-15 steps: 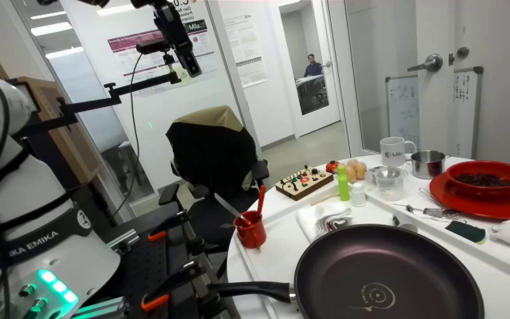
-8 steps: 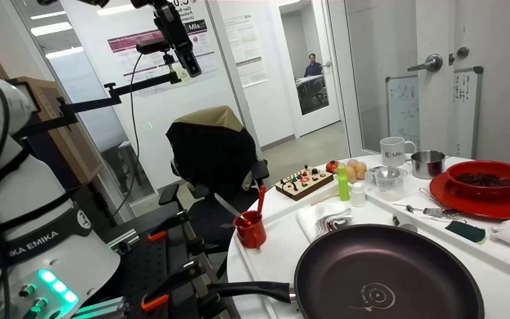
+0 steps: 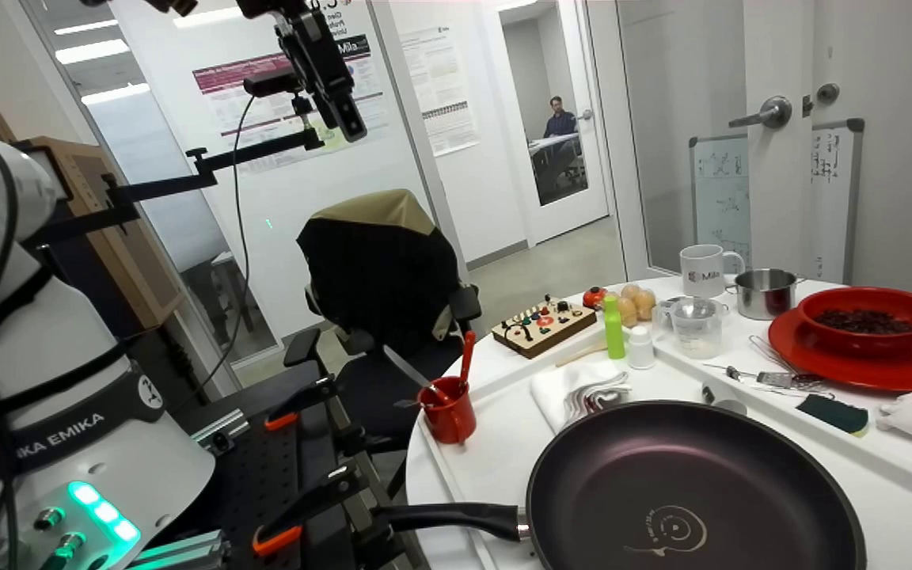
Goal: Use the white towel to wipe the pan
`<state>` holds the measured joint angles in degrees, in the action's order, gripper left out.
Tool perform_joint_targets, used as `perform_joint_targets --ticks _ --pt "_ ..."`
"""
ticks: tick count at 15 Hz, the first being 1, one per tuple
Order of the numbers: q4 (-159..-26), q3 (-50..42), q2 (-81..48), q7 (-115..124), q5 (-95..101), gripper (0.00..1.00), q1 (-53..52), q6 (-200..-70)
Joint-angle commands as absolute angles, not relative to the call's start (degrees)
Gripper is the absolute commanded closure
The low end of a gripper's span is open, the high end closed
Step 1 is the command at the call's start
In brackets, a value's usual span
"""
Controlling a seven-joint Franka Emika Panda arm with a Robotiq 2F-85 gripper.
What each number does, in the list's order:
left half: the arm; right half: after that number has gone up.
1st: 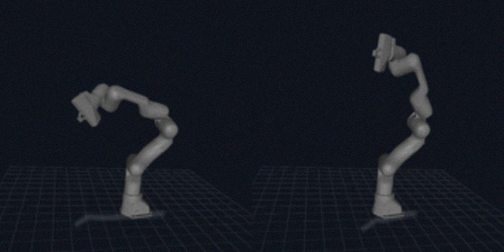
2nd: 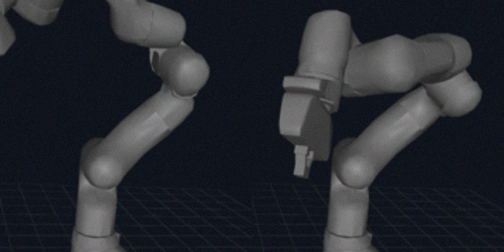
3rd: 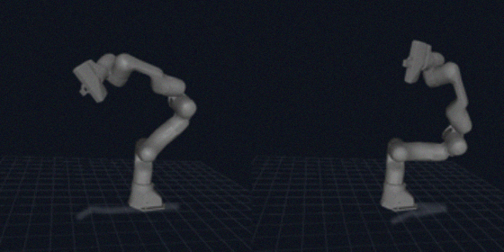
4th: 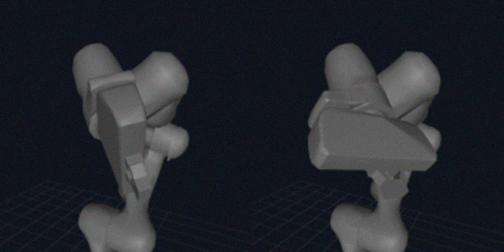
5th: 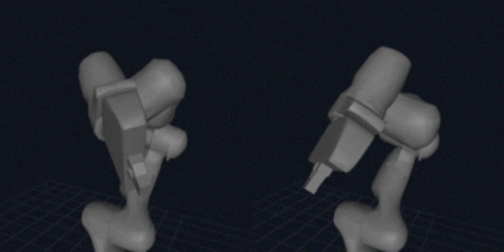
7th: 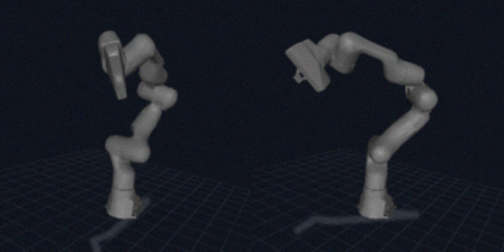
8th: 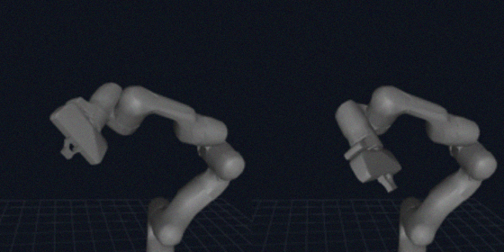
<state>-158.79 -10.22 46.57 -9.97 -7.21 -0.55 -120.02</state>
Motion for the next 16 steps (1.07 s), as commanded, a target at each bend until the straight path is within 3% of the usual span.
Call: perform_joint_targets --ticks 1,9,14,16 --pt "-154.7 -11.7 39.2 -18.7 -4.6 0.00 -1.6 -120.7" --pt "-146.0 -14.0 20.1 -33.9 -6.4 0.00 -5.1 -132.4" --pt "-139.6 -11.5 8.1 -34.2 -8.6 0.00 -4.9 -133.1" --pt "-142.4 -10.2 11.4 -33.3 -7.3 0.00 -3.3 -132.9"
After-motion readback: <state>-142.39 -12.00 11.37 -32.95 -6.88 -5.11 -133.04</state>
